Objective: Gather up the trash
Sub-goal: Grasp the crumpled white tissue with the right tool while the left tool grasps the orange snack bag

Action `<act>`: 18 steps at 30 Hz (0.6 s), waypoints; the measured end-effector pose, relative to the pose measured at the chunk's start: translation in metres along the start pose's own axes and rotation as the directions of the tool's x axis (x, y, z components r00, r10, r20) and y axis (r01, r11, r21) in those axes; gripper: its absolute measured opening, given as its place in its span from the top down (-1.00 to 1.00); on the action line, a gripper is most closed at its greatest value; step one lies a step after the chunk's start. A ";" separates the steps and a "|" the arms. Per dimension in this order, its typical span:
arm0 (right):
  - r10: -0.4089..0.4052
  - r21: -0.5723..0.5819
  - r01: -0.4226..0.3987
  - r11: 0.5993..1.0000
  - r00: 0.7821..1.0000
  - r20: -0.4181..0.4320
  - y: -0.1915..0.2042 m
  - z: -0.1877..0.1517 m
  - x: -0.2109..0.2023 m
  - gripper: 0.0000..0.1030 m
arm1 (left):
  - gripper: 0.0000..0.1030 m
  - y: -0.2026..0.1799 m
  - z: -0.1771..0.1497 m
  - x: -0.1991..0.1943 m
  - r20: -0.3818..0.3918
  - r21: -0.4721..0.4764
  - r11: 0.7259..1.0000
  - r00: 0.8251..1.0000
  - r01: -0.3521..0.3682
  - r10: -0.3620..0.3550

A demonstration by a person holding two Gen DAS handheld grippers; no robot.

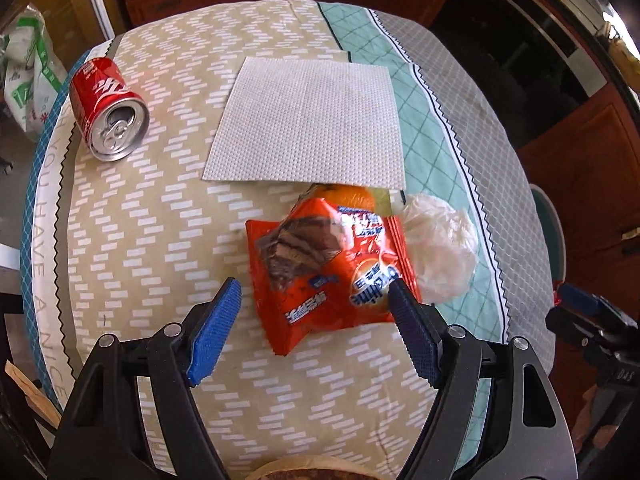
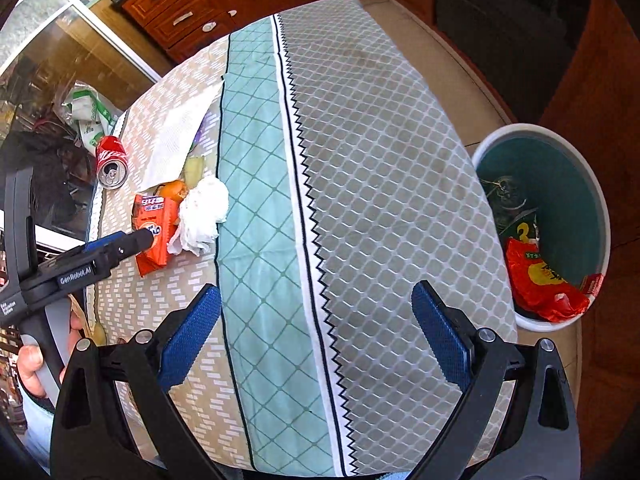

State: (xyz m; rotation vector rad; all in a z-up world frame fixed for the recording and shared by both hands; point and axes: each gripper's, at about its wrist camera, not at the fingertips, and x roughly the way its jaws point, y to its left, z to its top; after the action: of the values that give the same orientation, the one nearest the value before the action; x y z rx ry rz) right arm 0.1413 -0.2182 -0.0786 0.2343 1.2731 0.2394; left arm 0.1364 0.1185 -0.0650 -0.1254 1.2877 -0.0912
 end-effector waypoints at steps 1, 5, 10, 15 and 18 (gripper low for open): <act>0.001 -0.007 -0.001 1.000 1.000 -0.004 0.005 0.003 0.003 -0.79 | -0.49 0.005 -0.004 -0.002 0.006 0.006 1.000 1.000 0.001 -0.001; 0.037 -0.012 -0.038 0.999 0.999 -0.024 0.025 0.016 0.018 -0.79 | -0.49 0.024 -0.016 -0.003 0.009 0.014 1.000 1.000 -0.006 0.006; 0.087 -0.019 -0.087 0.996 0.996 -0.024 0.051 0.036 0.038 -0.79 | -0.49 0.045 -0.018 -0.004 0.014 -0.023 0.999 1.000 0.025 -0.025; 0.107 -0.062 -0.109 0.992 0.993 -0.045 0.075 0.044 0.058 -0.43 | -0.49 0.048 -0.021 -0.009 0.020 0.009 0.995 0.995 0.100 -0.101; 0.109 -0.077 -0.113 0.991 0.992 -0.062 0.080 0.041 0.067 -0.23 | -0.49 0.043 -0.023 -0.007 0.006 0.047 0.990 0.991 0.134 -0.135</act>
State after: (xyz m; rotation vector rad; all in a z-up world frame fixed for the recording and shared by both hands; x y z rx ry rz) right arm 0.1954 -0.1235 -0.1045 0.2312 1.3065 0.3945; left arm 0.1118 0.1609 -0.0706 -0.1723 1.2658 -0.2361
